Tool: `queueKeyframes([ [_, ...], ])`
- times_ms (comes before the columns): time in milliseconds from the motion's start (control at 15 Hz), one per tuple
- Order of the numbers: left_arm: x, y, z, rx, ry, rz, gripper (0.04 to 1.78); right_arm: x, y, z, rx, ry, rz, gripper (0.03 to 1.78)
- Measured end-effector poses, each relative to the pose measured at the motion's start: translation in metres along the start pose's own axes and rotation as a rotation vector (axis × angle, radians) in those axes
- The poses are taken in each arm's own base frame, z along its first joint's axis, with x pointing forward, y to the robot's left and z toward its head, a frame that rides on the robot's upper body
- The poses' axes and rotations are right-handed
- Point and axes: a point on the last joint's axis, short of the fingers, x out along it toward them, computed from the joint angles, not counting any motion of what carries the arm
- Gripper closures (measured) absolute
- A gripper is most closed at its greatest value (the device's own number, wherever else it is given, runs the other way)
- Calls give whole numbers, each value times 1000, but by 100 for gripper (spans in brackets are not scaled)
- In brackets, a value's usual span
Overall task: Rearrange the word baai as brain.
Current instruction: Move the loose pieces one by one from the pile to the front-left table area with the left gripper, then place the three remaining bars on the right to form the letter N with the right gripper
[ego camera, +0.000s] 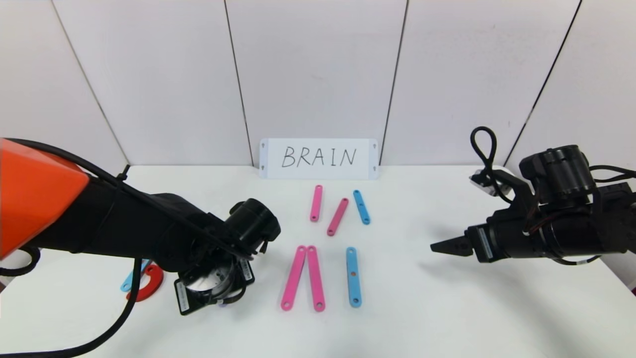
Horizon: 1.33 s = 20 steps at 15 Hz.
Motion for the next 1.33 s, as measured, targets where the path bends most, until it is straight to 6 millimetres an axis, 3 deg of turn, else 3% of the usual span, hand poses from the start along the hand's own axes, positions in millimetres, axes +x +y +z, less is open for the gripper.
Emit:
queueKeyframes([
  [267, 2, 0, 2, -5, -5, 0, 155, 1, 0, 0, -2, 2, 0, 8],
  [467, 2, 0, 3, -8, -10, -5, 142, 1, 0, -1, -2, 7, 1, 8],
  [667, 2, 0, 3, -9, -11, -6, 107, 2, 1, -1, -3, 9, 2, 8],
  [867, 1, -1, 3, -9, -10, -11, 54, 3, 1, -2, -4, 12, 4, 8],
  [1000, -1, -3, 3, -7, -10, -22, 29, 4, 2, -2, -5, 16, 4, 8],
  [1133, -3, -5, 4, -14, -17, -44, 14, 5, 2, -3, -6, 21, 4, 8],
  [1333, -6, -5, 4, -17, -18, -60, 9, 6, 2, -3, -7, 22, 4, 8],
])
